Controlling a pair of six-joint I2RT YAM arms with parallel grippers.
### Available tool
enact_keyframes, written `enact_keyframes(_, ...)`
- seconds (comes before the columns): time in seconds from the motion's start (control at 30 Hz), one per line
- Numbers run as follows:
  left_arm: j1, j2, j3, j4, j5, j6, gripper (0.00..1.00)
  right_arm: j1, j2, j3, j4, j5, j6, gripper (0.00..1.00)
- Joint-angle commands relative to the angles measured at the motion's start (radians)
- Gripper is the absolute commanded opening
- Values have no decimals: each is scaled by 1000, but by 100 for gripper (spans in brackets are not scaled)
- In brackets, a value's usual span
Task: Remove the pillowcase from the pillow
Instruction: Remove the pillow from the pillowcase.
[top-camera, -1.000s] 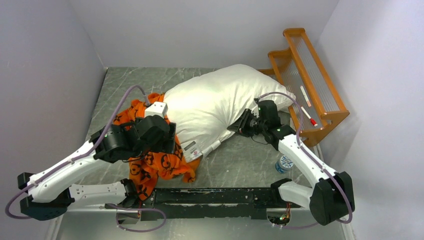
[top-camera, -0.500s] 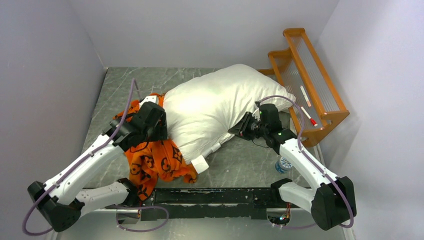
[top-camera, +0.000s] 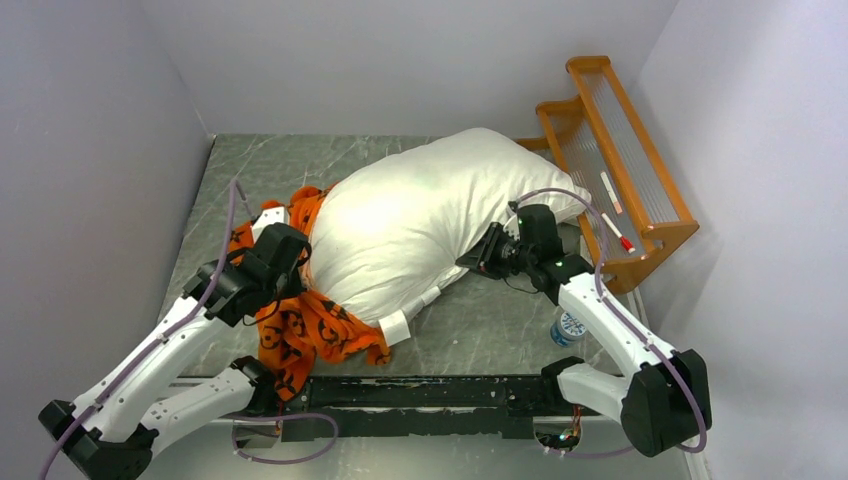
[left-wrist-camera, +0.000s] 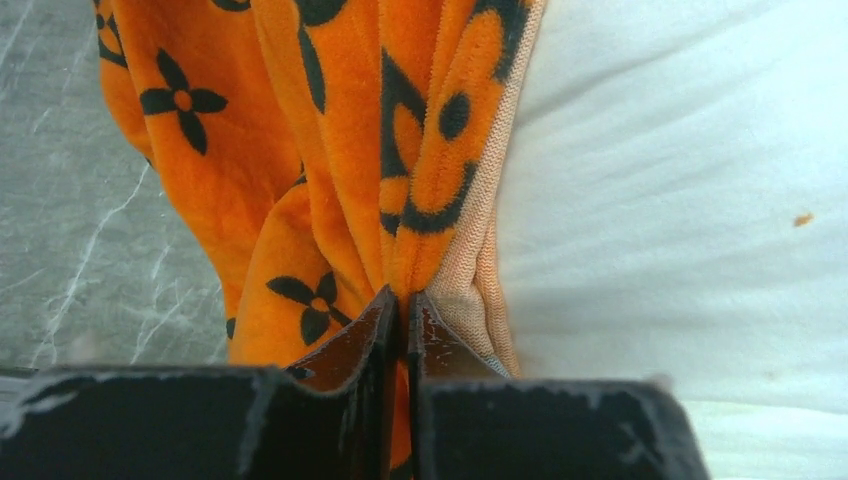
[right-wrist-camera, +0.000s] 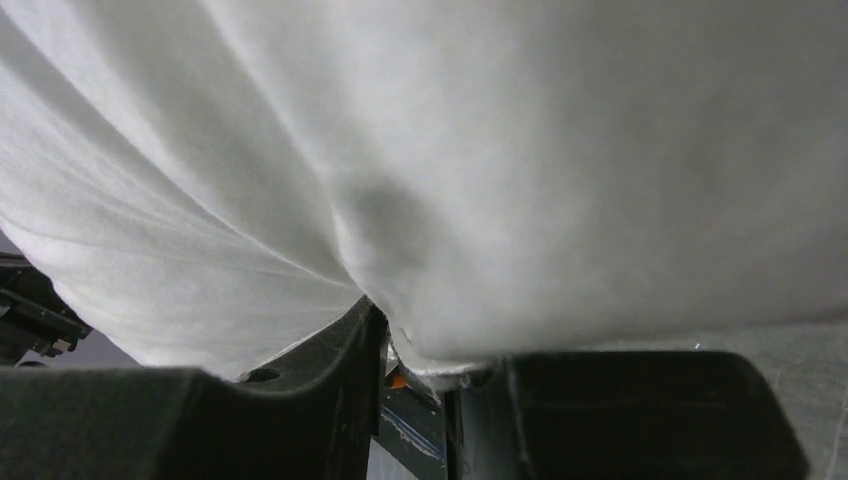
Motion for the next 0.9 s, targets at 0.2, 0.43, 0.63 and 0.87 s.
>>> enact_keyframes(0.2, 44, 43, 17, 116, 107, 108, 12, -5, -145, 113, -121, -85, -122, 45)
enact_keyframes(0.43, 46, 21, 12, 150, 198, 131, 5, 220, -52, 417, -154, 97, -187, 64)
enact_keyframes(0.63, 46, -45, -51, 154, 261, 84, 5, 439, 368, 828, -306, 527, -331, 76)
enact_keyframes(0.87, 48, -78, 9, 110, 204, 112, 69, 461, 892, 1254, -505, 808, -419, 81)
